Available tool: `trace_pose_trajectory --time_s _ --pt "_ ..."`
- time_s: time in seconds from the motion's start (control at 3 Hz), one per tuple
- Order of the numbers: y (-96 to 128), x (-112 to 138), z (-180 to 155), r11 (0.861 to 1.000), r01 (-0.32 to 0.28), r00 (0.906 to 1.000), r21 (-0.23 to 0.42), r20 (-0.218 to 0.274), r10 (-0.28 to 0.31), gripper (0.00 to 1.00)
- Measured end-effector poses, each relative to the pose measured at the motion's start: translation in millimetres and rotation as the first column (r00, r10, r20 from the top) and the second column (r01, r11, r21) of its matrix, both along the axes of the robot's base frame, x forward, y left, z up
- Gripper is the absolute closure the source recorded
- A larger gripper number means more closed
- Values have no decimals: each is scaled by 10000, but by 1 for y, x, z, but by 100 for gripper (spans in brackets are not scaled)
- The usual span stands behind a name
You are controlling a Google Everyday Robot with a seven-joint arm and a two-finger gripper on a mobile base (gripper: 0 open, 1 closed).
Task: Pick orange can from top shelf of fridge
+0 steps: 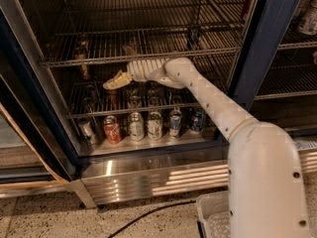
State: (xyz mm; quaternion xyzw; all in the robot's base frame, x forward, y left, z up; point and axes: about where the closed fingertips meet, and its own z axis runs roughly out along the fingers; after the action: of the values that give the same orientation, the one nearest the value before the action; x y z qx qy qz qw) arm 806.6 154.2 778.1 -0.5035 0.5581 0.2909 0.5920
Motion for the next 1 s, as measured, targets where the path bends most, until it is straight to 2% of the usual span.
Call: trace_pose_trajectory --time_s 0.33,0.67,1.0 --pt "37 8 6 9975 -705 9975 -82 -19 705 0" --pt "71 8 8 9900 -1397 9902 -184 -56 1396 0" --pt "92 5 5 9834 -1802 9836 -227 -144 1799 0"
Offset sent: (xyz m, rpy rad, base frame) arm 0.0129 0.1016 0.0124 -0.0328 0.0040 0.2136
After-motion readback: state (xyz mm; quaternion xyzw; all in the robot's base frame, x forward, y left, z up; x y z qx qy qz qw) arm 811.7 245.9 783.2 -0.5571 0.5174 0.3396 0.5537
